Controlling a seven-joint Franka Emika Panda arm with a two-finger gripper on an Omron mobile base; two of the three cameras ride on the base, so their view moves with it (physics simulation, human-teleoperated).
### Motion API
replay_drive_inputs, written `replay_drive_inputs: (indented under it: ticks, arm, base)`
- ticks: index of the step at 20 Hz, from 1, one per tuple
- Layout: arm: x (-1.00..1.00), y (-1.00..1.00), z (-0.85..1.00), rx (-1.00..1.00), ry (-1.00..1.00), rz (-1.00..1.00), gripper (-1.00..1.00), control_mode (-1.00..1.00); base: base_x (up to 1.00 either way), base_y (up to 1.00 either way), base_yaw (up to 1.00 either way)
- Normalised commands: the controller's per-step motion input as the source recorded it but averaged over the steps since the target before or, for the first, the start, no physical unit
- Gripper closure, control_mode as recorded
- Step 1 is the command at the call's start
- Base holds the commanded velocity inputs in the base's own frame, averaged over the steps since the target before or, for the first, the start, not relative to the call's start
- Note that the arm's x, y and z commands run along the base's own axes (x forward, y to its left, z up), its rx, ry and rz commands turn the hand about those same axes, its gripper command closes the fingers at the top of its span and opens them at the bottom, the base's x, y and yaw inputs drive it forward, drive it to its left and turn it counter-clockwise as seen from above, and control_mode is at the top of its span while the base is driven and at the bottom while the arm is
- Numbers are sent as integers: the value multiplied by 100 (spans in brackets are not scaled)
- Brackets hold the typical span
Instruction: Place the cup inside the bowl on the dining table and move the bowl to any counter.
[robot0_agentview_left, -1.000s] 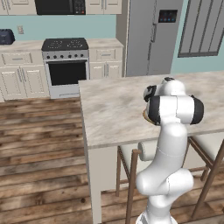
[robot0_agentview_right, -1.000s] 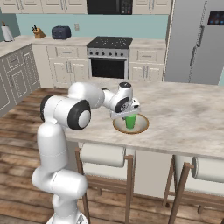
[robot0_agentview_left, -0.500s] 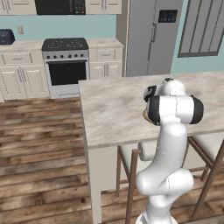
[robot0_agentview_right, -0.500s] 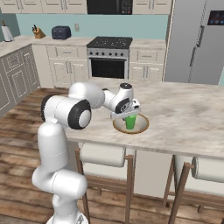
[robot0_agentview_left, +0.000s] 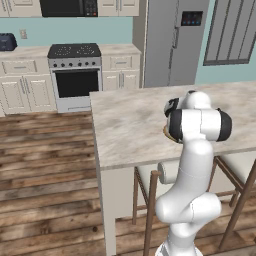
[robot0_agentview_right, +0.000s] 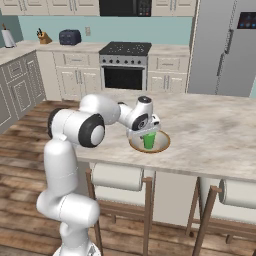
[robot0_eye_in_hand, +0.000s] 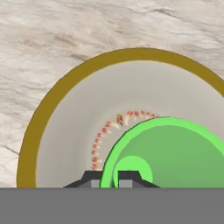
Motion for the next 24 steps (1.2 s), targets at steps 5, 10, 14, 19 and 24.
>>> replay_drive_inputs:
  ticks: [5, 10, 14, 19, 24]
  arm:
    - [0, -1, -7, 0, 0, 4, 100, -100]
    - [0, -1, -11, 0, 0, 4, 100, -100]
    - [0, -2, -9, 0, 0, 4, 100, -100]
    - [0, -1, -3, 0, 0, 2, 100, -100]
    - [0, 0, 0, 0, 0, 0, -100, -100]
  base:
    - [0, 0, 0]
    - [0, 0, 0]
    - [0, 0, 0]
    - [0, 0, 0]
    - [0, 0, 0]
